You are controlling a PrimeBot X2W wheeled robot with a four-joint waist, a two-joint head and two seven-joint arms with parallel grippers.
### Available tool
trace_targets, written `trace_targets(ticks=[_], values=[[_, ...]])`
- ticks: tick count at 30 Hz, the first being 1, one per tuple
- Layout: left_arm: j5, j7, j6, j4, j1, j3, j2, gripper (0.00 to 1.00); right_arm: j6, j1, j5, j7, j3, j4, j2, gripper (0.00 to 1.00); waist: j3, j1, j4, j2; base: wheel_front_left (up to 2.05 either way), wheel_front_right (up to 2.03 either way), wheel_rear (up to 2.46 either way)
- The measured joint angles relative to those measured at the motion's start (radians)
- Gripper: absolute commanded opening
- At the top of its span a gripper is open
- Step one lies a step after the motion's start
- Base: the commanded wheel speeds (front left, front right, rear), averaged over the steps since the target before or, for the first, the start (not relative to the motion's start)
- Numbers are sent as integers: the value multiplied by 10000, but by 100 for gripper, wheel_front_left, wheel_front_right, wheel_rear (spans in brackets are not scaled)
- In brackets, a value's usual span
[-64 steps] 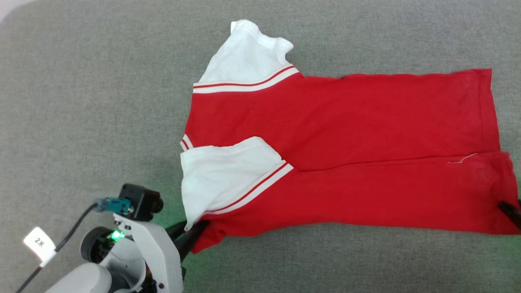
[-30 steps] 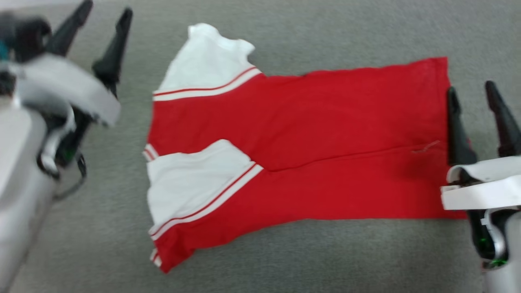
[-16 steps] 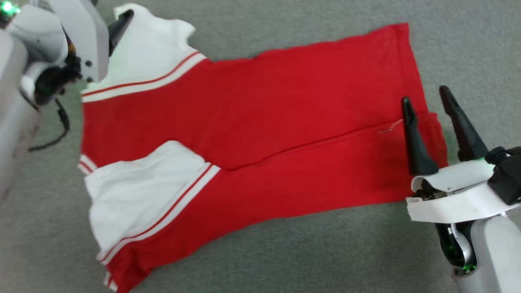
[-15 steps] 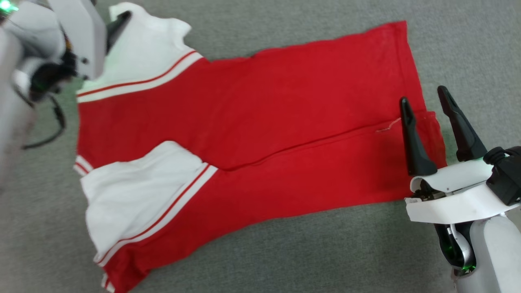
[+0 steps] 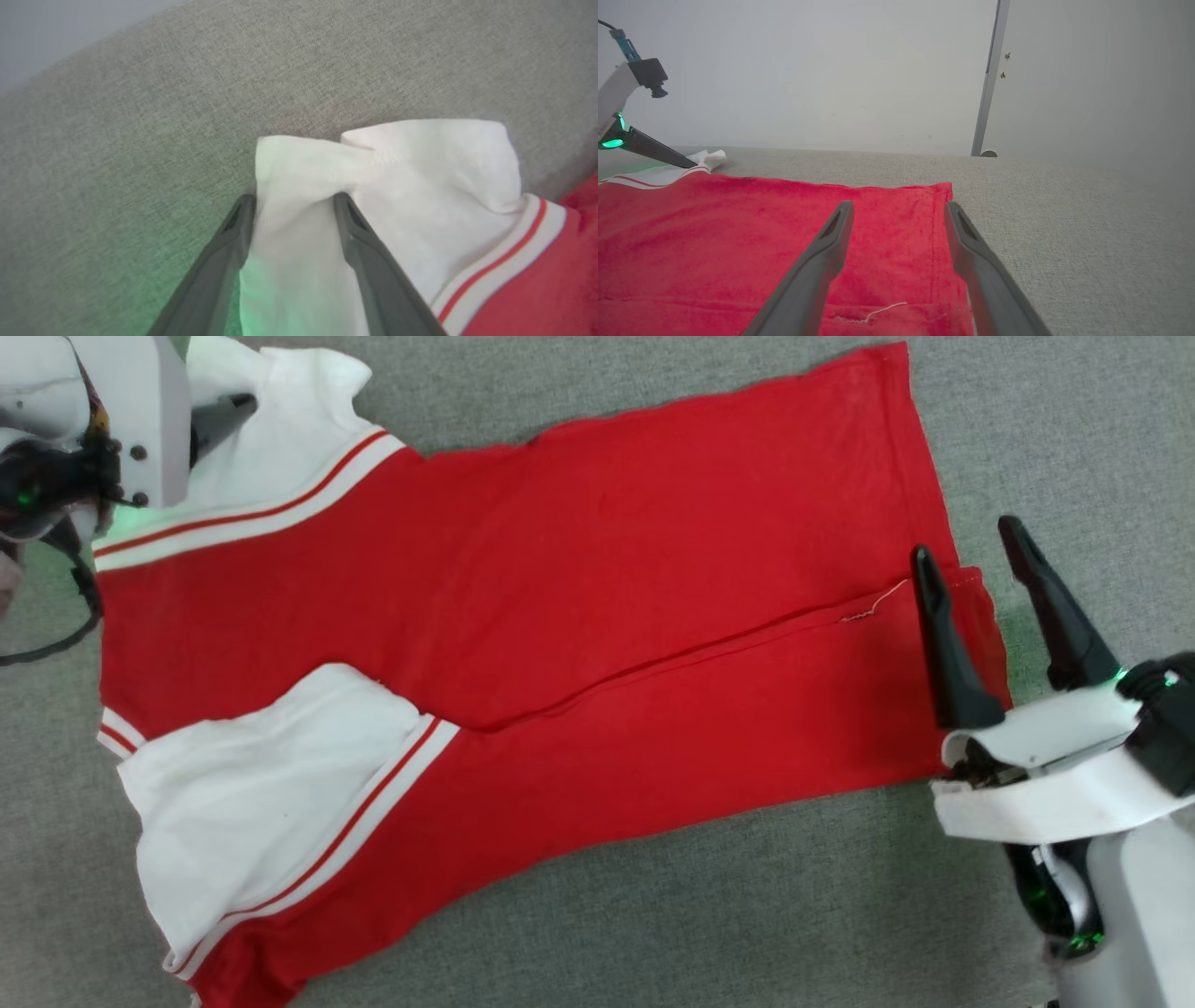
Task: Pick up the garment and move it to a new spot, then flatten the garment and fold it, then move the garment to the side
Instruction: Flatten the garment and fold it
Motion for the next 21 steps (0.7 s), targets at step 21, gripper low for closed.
trace_targets(ticks=[21], values=[[-1083,-1457,0,-491,-611,-1482,-757,0,0,-5480,3055,9206,844,2332,-3289,100,221,0,1178,0,0,0,0]])
